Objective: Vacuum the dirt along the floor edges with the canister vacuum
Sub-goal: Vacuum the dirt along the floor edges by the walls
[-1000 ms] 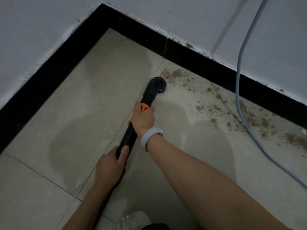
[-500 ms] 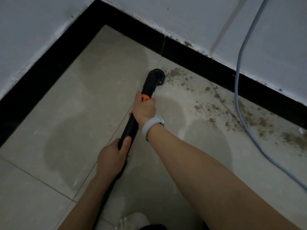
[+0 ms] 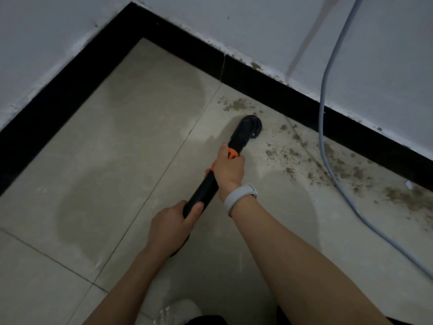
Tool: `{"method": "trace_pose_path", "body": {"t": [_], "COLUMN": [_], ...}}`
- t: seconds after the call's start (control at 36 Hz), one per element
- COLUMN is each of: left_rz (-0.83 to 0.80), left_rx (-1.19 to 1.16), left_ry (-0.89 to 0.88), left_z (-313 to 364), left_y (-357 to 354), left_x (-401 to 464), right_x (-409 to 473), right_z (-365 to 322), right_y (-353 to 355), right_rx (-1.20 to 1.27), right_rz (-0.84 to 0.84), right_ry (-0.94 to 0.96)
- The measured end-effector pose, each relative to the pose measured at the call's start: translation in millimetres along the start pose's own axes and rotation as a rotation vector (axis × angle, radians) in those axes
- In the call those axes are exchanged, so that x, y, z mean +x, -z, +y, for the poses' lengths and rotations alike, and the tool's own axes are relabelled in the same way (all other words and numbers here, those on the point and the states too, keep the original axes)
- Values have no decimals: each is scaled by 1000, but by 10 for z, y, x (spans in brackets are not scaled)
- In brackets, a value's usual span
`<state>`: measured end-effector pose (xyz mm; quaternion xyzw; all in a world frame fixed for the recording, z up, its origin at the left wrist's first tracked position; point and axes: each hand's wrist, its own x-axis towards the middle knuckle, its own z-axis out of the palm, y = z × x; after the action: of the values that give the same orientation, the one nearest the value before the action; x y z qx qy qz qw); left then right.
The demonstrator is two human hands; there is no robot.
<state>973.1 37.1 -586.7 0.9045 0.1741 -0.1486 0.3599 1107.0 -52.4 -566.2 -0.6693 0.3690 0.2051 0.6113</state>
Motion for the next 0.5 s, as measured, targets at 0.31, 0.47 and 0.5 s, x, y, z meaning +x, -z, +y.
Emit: {"method": "trace_pose_path", "body": {"t": [0.31,0.47,0.5], "left_rz": [11,107,120], "left_rx": [8,-94,-101], "left_ry": [3,94,108], "left_z": [13,-152,-175], "left_y": [-11,110,128], "left_x": [-83,-166,-160], "right_x": [-44,-168,-174], "right_z": [87,110,104], "right_y": [50,-312,-365], "right_rx": [15,-53,-67], "right_rz": [49,-67,-90], "right_ry": [44,79,79]}}
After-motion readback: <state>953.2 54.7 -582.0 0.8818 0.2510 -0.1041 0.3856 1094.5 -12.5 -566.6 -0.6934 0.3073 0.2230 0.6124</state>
